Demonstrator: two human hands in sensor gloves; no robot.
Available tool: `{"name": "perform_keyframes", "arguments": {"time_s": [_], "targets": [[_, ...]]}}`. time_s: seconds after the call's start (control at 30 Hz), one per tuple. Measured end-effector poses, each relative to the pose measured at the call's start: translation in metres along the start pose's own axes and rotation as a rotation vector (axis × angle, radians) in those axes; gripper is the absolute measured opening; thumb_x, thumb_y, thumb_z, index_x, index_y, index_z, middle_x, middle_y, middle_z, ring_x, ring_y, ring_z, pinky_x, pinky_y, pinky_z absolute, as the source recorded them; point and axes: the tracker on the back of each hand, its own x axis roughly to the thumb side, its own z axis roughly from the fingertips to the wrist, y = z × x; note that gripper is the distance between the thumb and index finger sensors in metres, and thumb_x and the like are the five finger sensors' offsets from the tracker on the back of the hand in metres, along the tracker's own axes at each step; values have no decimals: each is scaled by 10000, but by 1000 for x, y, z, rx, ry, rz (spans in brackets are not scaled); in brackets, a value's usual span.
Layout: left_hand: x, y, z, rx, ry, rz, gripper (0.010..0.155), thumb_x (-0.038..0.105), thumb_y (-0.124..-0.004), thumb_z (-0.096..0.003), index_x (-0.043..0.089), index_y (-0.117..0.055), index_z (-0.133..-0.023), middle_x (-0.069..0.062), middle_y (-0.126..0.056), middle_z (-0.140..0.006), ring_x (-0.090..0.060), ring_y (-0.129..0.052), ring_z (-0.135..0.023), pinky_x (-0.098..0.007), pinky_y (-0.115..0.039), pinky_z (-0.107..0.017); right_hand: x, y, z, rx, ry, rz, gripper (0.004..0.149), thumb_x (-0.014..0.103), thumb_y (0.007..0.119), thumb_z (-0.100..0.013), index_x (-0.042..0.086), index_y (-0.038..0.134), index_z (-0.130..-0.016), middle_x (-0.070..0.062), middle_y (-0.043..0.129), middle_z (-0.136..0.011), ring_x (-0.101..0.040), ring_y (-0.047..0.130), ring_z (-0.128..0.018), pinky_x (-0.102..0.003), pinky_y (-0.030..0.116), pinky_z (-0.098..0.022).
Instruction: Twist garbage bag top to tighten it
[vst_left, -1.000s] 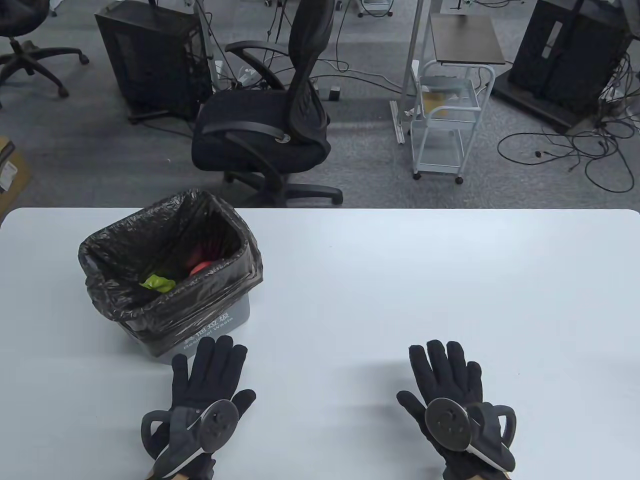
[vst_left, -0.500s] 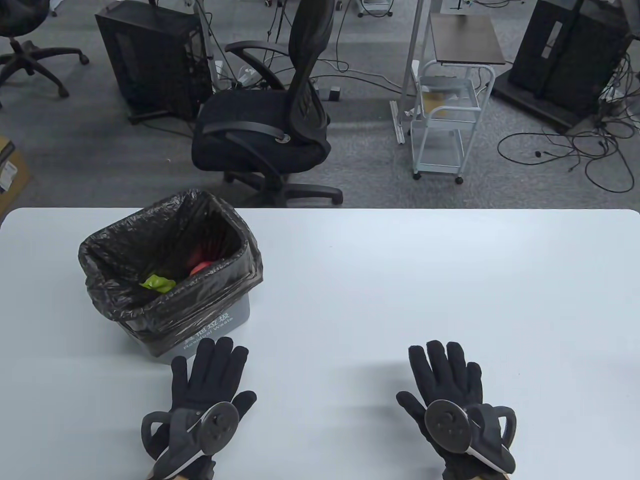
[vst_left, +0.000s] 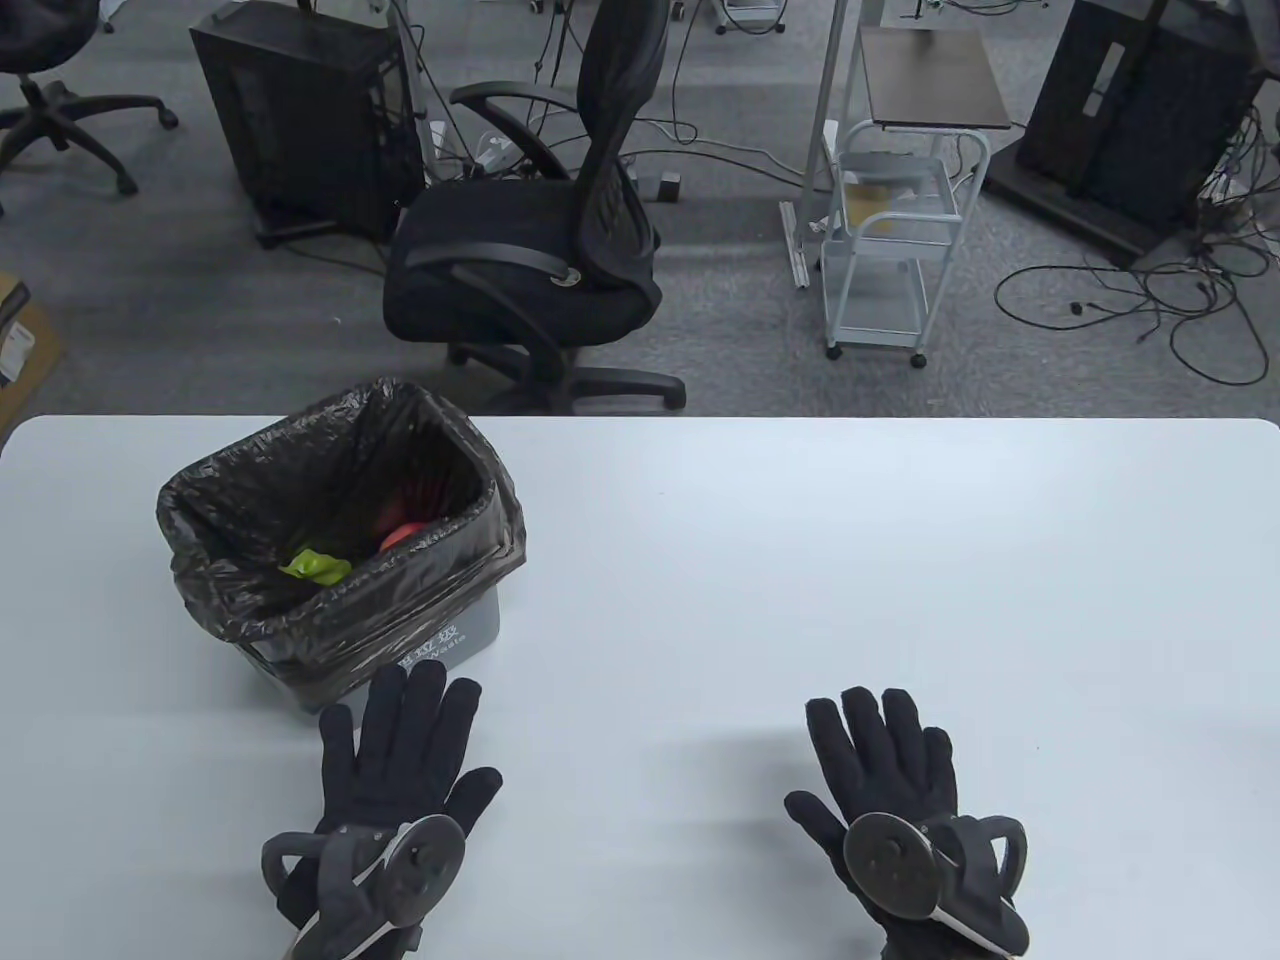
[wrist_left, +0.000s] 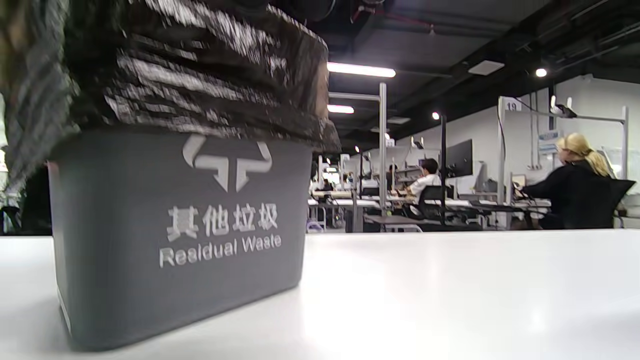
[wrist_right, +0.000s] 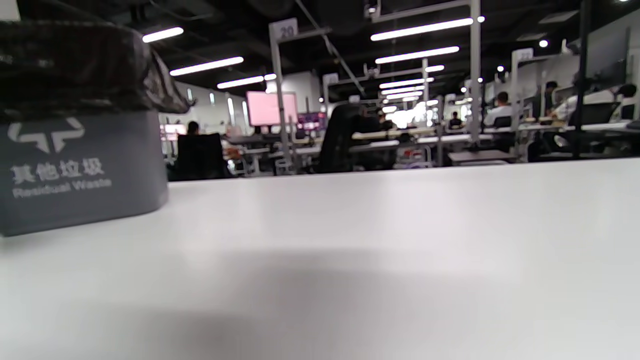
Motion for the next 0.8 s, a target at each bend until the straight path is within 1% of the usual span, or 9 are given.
{"name": "perform_keyframes", "arguments": {"time_s": [0.07,0.2,0.27,0.4,0.5,0.6,0.7,0.77,0.8], "targets": [[-2,10,1,53,10,-21,732,656,-497,-529,418,-288,-1189,59,-370,-1329,-213,-389,-1265,-582,-356,-861,2,1,0,8,-9,3,761,535,491,-584,168,325,-1230,-237,373,-1249,-545,285,-1112,-735,343,-740],[-15,41,0,197,71,-64,734,660,-497,-533,421,-283,-1193,70,-392,-1330,-209,-405,-1269,-589,-372,-864,5,2,0,14,-25,14,760,534,491,-584,166,329,-1229,-238,383,-1247,-546,295,-1110,-734,348,-738],[-24,56,-4,227,88,-35,732,658,-497,-539,422,-274,-1196,70,-383,-1334,-213,-387,-1274,-587,-342,-867,6,1,1,14,-30,9,756,531,492,-585,164,337,-1229,-239,388,-1245,-549,296,-1108,-732,351,-738],[-47,75,-29,253,154,-62,717,648,-508,-545,431,-291,-1193,87,-394,-1334,-197,-390,-1278,-548,-282,-876,9,0,1,7,-42,12,753,528,493,-586,162,346,-1227,-239,400,-1242,-550,305,-1106,-731,356,-738],[-63,74,-53,192,183,-30,697,631,-529,-552,428,-315,-1184,115,-472,-1305,-146,-480,-1256,-463,-346,-903,9,0,1,5,-49,12,751,526,495,-586,161,351,-1226,-242,407,-1240,-550,312,-1105,-729,360,-738],[-71,63,-70,134,187,19,665,610,-547,-567,441,-329,-1172,154,-531,-1270,-101,-532,-1236,-430,-396,-919,9,0,2,4,-53,11,746,522,497,-587,162,359,-1225,-243,415,-1237,-550,319,-1103,-721,369,-741],[-72,48,-83,112,215,-76,645,610,-573,-560,454,-377,-1155,185,-589,-1235,-69,-592,-1211,-419,-472,-912,9,0,2,0,-56,8,746,521,499,-586,160,363,-1224,-241,419,-1236,-551,323,-1101,-719,372,-742],[-71,41,-90,87,223,-154,633,612,-596,-550,461,-416,-1138,206,-650,-1192,-48,-658,-1175,-414,-594,-865,10,0,2,1,-58,6,746,521,500,-586,158,363,-1224,-243,420,-1235,-552,325,-1100,-717,375,-742],[-71,39,-93,82,228,-172,630,608,-612,-547,464,-427,-1133,214,-674,-1171,-44,-681,-1158,-410,-607,-856,10,0,2,3,-60,6,745,521,500,-586,160,363,-1224,-242,421,-1235,-552,326,-1100,-717,375,-742]]}}
